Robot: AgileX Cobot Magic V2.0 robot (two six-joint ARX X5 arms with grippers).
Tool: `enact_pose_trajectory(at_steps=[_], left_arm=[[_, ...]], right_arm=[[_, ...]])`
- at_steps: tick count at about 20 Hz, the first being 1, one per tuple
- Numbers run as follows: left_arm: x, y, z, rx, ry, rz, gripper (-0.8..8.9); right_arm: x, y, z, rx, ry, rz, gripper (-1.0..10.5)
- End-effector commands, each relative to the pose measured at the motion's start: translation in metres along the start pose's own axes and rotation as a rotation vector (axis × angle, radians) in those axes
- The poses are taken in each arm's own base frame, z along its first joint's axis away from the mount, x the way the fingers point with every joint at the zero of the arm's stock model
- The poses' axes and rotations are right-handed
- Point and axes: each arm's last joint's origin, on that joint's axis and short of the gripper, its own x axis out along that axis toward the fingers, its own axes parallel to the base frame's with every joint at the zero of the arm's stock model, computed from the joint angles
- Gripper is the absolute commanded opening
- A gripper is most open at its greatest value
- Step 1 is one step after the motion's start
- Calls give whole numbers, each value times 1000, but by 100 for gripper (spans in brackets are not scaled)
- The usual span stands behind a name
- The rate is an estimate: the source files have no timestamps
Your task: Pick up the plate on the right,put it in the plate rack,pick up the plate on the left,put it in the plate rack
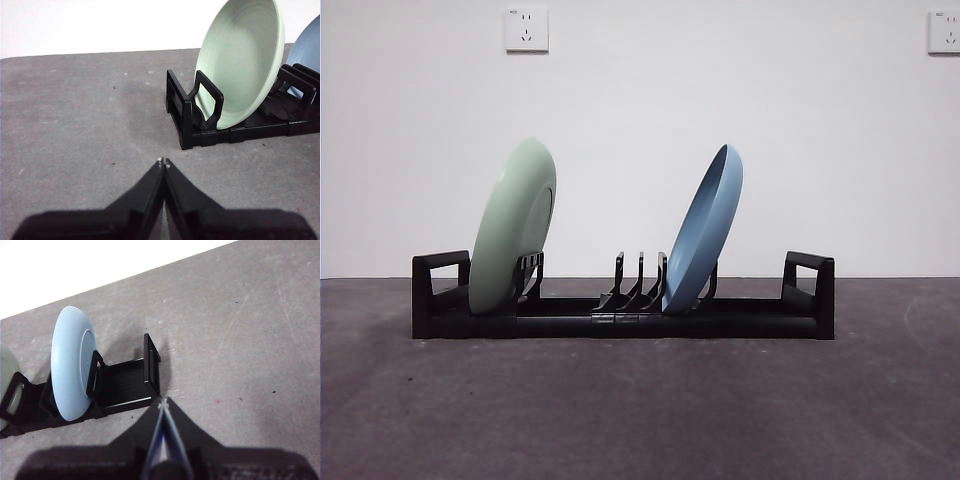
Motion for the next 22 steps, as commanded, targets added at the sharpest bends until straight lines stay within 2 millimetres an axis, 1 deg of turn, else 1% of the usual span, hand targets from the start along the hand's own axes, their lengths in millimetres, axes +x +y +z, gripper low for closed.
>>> enact_pose_trajectory(at_steps=[1, 8, 10, 13, 14, 15, 17, 19, 22], left_arm=[[1, 0, -4, -10, 10, 5, -3], [1, 0, -4, -10, 10, 5, -3], [1, 0, -4, -10, 10, 5, -4], [1, 0, -4, -10, 10, 5, -3], [1, 0, -4, -10, 10, 5, -3], [1, 0, -4, -10, 10, 5, -3], [1, 0, -4, -10, 10, 5, -4], [1, 0, -4, -10, 10, 5, -3], [1, 0, -4, -10, 11, 5, -4]], right_arm=[[1, 0, -1, 9, -2, -1, 1], [0, 0, -1, 7, -3, -1, 1], [-7, -2, -1, -59, -43, -19, 1], [-18, -5, -2, -228, -141, -2, 1], [-19, -8, -7, -270, -189, 18, 1], [-18, -12, -16, -301, -233, 79, 1], [-12, -21, -37, -308, -297, 174, 1], [-1, -32, -62, -300, -332, 164, 1], [12, -39, -83, -277, -340, 156, 1]])
